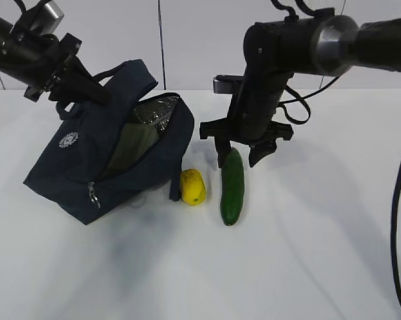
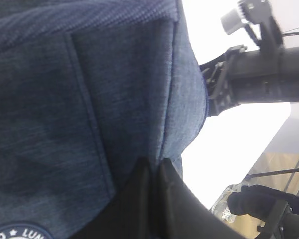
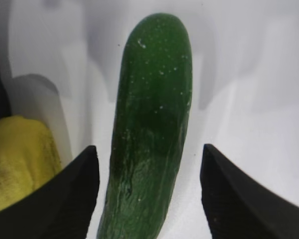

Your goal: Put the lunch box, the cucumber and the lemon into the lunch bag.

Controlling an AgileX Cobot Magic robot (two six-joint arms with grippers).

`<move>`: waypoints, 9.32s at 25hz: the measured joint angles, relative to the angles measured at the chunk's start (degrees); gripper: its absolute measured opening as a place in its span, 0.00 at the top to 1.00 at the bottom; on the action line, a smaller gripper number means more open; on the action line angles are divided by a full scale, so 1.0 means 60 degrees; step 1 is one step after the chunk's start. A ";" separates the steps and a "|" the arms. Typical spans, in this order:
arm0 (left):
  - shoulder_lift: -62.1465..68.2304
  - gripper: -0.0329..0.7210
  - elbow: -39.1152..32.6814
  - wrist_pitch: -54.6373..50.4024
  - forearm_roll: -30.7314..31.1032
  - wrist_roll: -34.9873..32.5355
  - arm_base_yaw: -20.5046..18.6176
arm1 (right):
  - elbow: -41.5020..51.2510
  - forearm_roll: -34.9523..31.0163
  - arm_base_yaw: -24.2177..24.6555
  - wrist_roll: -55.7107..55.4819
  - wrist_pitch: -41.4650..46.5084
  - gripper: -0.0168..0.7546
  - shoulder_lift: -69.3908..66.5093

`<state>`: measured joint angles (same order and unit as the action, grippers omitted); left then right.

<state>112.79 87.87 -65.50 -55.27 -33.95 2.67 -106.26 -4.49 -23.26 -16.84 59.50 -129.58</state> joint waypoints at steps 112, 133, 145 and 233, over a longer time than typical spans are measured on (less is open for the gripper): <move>0.0000 0.97 0.0000 0.0428 0.0143 0.0043 -0.0016 | -0.4162 -0.6538 -0.0149 0.2144 0.0001 0.34 -0.2039; 0.0143 0.97 0.0000 0.0626 0.1547 0.0472 -0.0669 | -0.6334 -0.4101 -0.0402 0.2051 0.1844 0.32 -0.1645; 0.0336 0.97 0.0000 0.0635 0.1617 0.0557 -0.0669 | -0.6386 -0.0580 -0.1409 0.1541 0.2010 0.32 -0.1482; 0.0338 0.97 0.0000 0.0847 0.1684 0.0576 -0.0669 | -0.0865 0.1394 -0.1484 -0.1034 0.0246 0.40 -0.1051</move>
<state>114.82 87.87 -60.42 -45.17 -30.49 -1.35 -111.45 3.88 -32.16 -23.05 60.98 -135.89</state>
